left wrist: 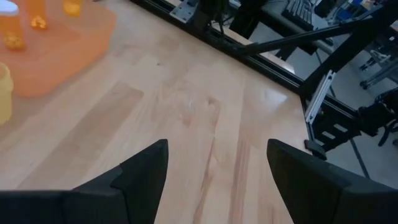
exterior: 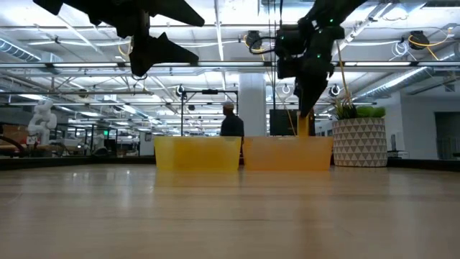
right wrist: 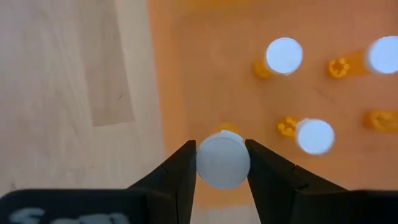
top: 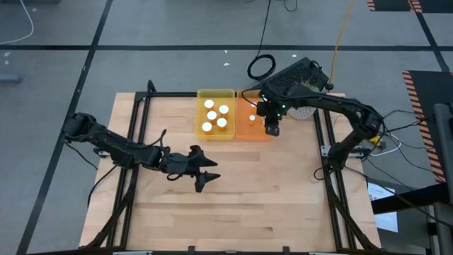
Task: Pick and place medicine bottles into bin by pill shape (circle, oval)
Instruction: Put the small orange tablet bottle into the orange bin, then return to Home Position
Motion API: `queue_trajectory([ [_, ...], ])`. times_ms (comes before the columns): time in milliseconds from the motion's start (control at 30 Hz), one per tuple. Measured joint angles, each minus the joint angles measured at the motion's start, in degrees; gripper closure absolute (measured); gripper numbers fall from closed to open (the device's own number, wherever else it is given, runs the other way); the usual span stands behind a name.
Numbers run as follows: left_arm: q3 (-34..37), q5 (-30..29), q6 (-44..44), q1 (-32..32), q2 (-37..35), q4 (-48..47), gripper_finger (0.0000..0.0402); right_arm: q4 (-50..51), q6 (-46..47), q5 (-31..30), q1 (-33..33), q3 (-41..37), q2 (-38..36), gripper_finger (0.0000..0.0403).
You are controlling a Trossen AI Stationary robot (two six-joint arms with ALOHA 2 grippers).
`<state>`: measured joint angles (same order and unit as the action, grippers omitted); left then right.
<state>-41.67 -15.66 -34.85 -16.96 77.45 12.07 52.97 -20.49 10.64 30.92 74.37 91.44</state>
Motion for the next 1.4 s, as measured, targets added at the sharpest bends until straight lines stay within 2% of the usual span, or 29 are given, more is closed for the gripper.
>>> queue_trajectory([
  [300,0.0,0.6,0.1,0.5,0.0,-0.2,0.0128,-3.5,1.6,0.0,0.0,0.0,7.3,0.0283],
  [567,0.0,0.6,0.5,0.5,0.0,-0.3,0.0128,-5.0,1.8,-0.2,-0.6,0.0,10.7,0.0278],
  [967,0.0,0.7,1.2,0.5,0.0,-0.2,0.0128,-5.5,3.7,-0.3,-0.8,0.0,10.3,0.0220],
  [1067,0.0,0.7,1.6,0.5,-1.0,0.0,0.0128,-5.6,4.8,-0.3,-0.8,-0.1,7.9,0.0199],
  [1233,0.0,0.6,3.6,2.0,-5.8,-0.9,0.0139,-6.3,4.8,0.2,-0.8,-0.1,-1.6,0.0173],
  [1300,0.0,0.3,6.0,3.0,-8.8,-1.2,0.0163,-6.5,5.5,2.5,-0.8,-0.1,-5.8,0.0171],
  [1400,0.0,-0.7,10.2,4.5,-14.0,-3.8,0.0223,-8.7,8.4,4.5,-0.9,-0.1,-11.4,0.0188],
])
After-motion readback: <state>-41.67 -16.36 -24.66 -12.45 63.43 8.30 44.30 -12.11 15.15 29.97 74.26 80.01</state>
